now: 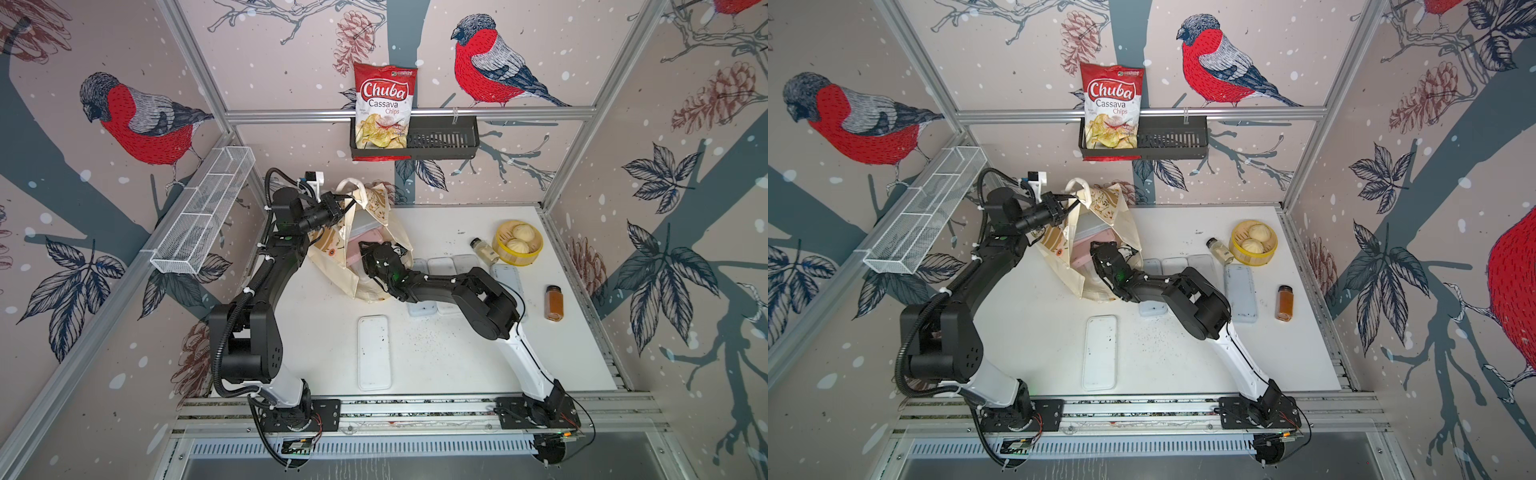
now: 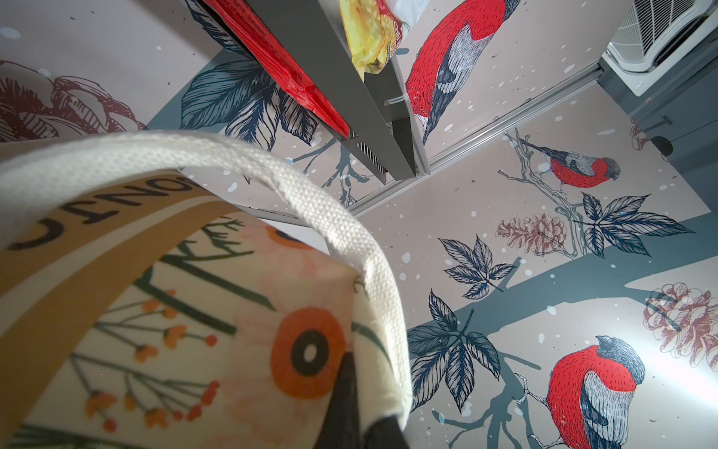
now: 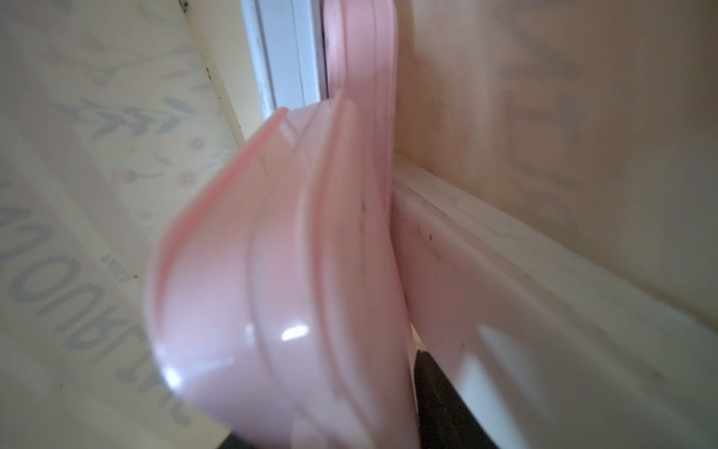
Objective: Take out the pencil case from the canvas bag
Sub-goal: Pick up the pencil case from the canvas bag.
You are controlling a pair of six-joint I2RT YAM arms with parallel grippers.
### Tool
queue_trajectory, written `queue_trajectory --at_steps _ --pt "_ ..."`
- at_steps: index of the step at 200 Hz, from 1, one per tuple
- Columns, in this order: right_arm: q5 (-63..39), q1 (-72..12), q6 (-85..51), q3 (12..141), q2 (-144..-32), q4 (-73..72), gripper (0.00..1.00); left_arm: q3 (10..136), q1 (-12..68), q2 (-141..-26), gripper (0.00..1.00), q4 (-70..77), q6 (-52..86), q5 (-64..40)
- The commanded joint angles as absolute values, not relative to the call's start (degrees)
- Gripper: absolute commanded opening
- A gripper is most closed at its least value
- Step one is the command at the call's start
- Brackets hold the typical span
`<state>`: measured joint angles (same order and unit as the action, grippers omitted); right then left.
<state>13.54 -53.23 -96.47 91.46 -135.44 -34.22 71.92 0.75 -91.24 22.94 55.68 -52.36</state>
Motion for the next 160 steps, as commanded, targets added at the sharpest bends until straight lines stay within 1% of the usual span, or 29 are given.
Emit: queue_trajectory --at_steps 1,45,109,160 --pt "14.85 -53.26 -98.44 91.93 -135.94 -34.23 0.45 71.99 0.63 -91.05 0.0 31.15 56.95 -53.51" --pt "15.09 -53.94 -98.01 90.13 -134.14 -34.13 0.35 72.06 0.51 -91.1 0.0 30.97 56.87 -53.4" --pt "16.45 -54.58 -95.49 87.24 -130.31 -33.03 0.25 72.09 0.28 -91.14 0.0 30.91 56.74 -53.43" --pt "18.4 -55.1 -91.82 84.14 -126.27 -29.39 0.21 72.07 -0.16 -90.96 0.0 31.0 56.87 -53.38"
